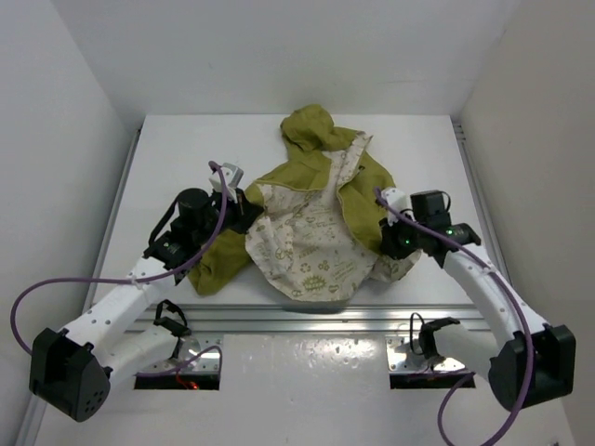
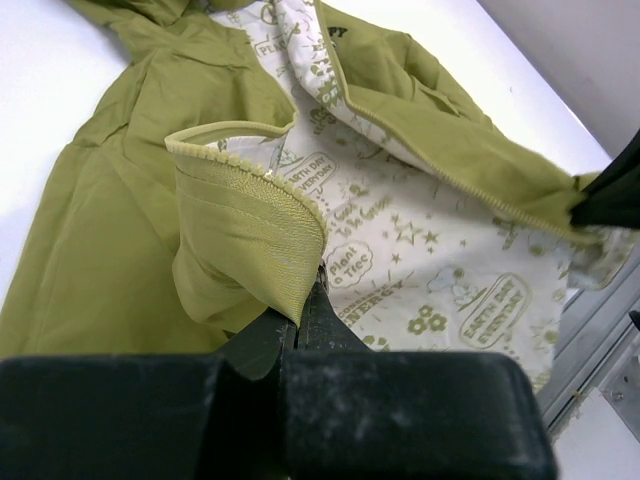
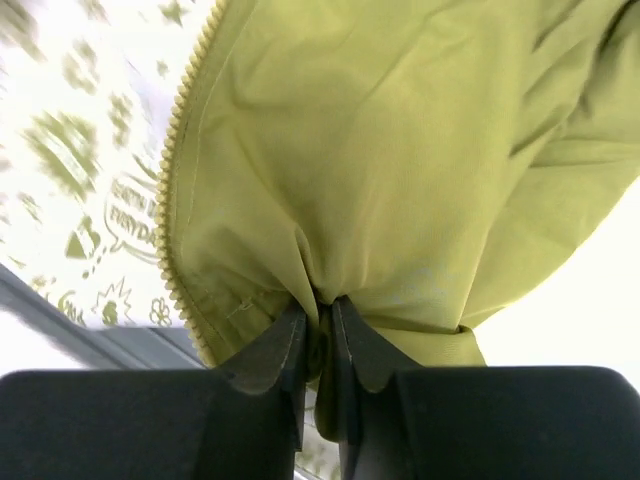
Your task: Zip up the jacket
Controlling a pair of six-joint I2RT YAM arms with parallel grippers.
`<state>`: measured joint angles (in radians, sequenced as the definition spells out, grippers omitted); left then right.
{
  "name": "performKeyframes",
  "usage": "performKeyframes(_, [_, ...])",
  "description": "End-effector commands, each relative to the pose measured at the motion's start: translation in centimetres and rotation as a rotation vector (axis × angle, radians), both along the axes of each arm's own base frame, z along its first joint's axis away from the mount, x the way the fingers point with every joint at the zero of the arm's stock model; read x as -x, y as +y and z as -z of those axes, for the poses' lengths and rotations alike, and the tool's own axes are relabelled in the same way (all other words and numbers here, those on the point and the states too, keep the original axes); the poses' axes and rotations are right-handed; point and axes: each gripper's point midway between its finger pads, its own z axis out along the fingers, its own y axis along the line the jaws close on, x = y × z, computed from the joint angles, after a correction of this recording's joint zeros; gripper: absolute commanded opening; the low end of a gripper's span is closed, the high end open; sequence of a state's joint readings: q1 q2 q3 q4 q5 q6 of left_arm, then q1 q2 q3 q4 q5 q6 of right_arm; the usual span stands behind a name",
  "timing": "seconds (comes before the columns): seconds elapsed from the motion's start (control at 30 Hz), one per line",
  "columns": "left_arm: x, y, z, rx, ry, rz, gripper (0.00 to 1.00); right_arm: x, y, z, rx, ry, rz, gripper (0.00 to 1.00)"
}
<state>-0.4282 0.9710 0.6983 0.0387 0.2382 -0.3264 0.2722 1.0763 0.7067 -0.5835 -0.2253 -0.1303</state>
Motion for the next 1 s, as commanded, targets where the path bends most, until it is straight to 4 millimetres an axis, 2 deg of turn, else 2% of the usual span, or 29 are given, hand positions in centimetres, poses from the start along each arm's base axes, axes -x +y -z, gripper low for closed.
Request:
performKeyframes(0.0, [-0.6,-0.2,-3.1,0.042,-0.079,0.006,0.0,-0.2,1.4,-3.8,-0.201,0.015,0.007,0.15])
performKeyframes(0.07, [-0.7,-0.2,-3.3,0.045,-0.088,0.006,0.0,0.4,1.2,-3.1,-0.22,0.061,0.022,0.17])
performKeyframes(0.1, [-0.6,-0.3,-3.4,0.047,-0.087,0.015,0.0,0.4,0.4,-2.5,-0.233,0.083,0.065,0.17])
performKeyframes(0.2, [-0.6,-0.3,-3.4,0.047,-0.087,0.015,0.0,0.9,0.4,-2.2,-0.324,0.126,0.088,0.28])
performKeyframes(0.23, [-0.5,-0.3,-3.1,0.036,-0.084,0.017,0.0,1.5,0.9,-2.3,-0.357,0.16,0.069,0.28])
performKeyframes(0.27, [-0.5,-0.3,-3.1,0.036,-0.084,0.017,0.0,1.6,1.0,-2.3,-0.362,0.167,0.052,0.17])
performKeyframes(0.3, [-0.5,-0.3,-3.1,0.036,-0.084,0.017,0.0,1.8,1.0,-1.9,-0.361,0.181,0.054,0.13])
performKeyframes(0.33, [-0.5,-0.2,-2.9,0.033,-0.076,0.017,0.0,1.7,0.8,-1.7,-0.36,0.181,0.06,0.04])
performKeyframes(0.4, [-0.5,-0.2,-2.9,0.024,-0.082,0.019,0.0,1.5,0.6,-1.3,-0.339,0.166,0.058,0.0])
performKeyframes(0.5, [-0.5,-0.2,-2.9,0.017,-0.088,0.021,0.0,0.7,-1.5,0.2,-0.215,0.114,0.099,0.0])
performKeyframes(0.53, [-0.7,0.0,-2.9,0.007,-0.095,0.012,0.0,-0.2,-4.5,1.7,-0.062,0.057,0.189,0.0])
performKeyframes(0.6, [-0.6,0.1,-3.2,0.004,-0.111,0.014,0.0,-1.1,-7.5,2.0,0.099,-0.035,0.236,0.0])
performKeyframes(0.63, [-0.6,0.3,-3.0,-0.002,-0.103,0.002,0.0,0.4,-8.0,4.1,0.166,-0.021,0.186,0.0])
performKeyframes(0.67, [-0.7,0.4,-3.0,-0.003,-0.104,-0.007,0.0,-1.3,-8.8,3.2,0.231,-0.147,0.192,0.0])
performKeyframes(0.7, [-0.7,0.4,-3.0,-0.004,-0.104,-0.007,0.0,-1.6,-8.9,2.7,0.296,-0.235,0.101,0.0])
performKeyframes(0.8, [-0.9,0.4,-2.6,-0.015,-0.099,-0.005,0.0,-0.1,-8.6,5.5,0.415,-0.31,0.001,0.0])
performKeyframes(0.83, [-1.0,0.3,-2.3,-0.019,-0.091,-0.005,0.0,0.2,-7.8,5.9,0.428,-0.31,-0.065,0.02])
performKeyframes(0.87, [-1.0,0.2,-2.3,-0.021,-0.092,-0.008,0.0,1.1,-7.7,6.5,0.426,-0.266,-0.08,0.09])
performKeyframes(0.9, [-1.0,0.2,-2.3,-0.021,-0.092,-0.008,0.0,1.1,-7.3,6.3,0.391,-0.252,-0.048,0.25])
performKeyframes(0.93, [-0.8,0.0,-2.3,-0.027,-0.098,0.003,0.0,1.8,-7.0,6.6,0.369,-0.214,-0.059,0.32])
performKeyframes(0.97, [-0.8,0.0,-2.3,-0.027,-0.098,0.003,0.0,1.7,-6.8,6.0,0.35,-0.205,-0.04,0.38])
